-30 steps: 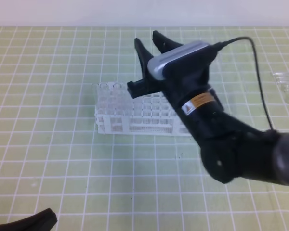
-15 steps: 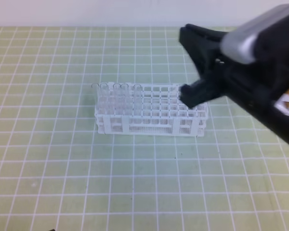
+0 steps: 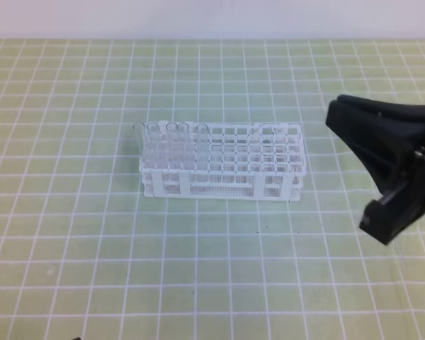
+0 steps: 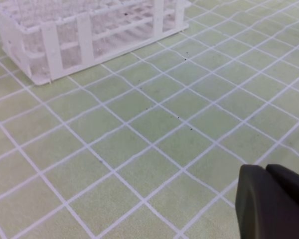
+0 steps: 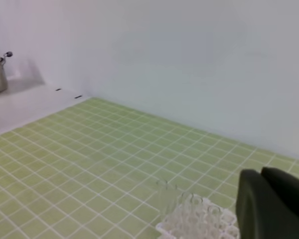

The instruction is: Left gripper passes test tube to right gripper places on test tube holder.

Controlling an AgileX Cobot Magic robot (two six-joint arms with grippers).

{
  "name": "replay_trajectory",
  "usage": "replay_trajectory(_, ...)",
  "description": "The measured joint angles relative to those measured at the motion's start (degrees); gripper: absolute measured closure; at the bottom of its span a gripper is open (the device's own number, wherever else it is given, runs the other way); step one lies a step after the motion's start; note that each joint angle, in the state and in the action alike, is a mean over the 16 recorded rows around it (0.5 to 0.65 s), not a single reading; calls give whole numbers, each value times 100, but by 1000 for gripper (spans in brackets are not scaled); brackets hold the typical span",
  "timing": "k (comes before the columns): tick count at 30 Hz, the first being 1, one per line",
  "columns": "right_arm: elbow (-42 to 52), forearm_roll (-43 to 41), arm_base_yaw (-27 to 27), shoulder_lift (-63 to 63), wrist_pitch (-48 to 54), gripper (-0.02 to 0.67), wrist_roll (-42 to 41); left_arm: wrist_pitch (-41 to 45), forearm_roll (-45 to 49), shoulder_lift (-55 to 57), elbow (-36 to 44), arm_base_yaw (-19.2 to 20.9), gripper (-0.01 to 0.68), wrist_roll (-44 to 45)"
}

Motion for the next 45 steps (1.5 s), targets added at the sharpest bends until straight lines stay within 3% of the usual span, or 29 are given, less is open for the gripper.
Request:
replay_trajectory(11, 1362, 119, -320, -1043, -311, 662, 5, -25, 1, 14, 45, -2, 673, -1)
replay_trajectory(20, 2966, 402, -1820, -3106, 364, 663, 12, -20, 1, 10, 30, -1, 673, -1)
replay_trajectory(25, 3454, 497, -2744, -4230, 1274, 663, 9, -25, 1, 12, 38, -1, 673, -1)
replay_trajectory(29, 3641, 470, -3188, -4795, 1837, 664, 4, -30, 1, 14, 45, -2, 673, -1)
replay_trajectory(45, 3953, 220, -3435, -5183, 2175, 664, -2, -25, 1, 9, 30, -1, 673, -1)
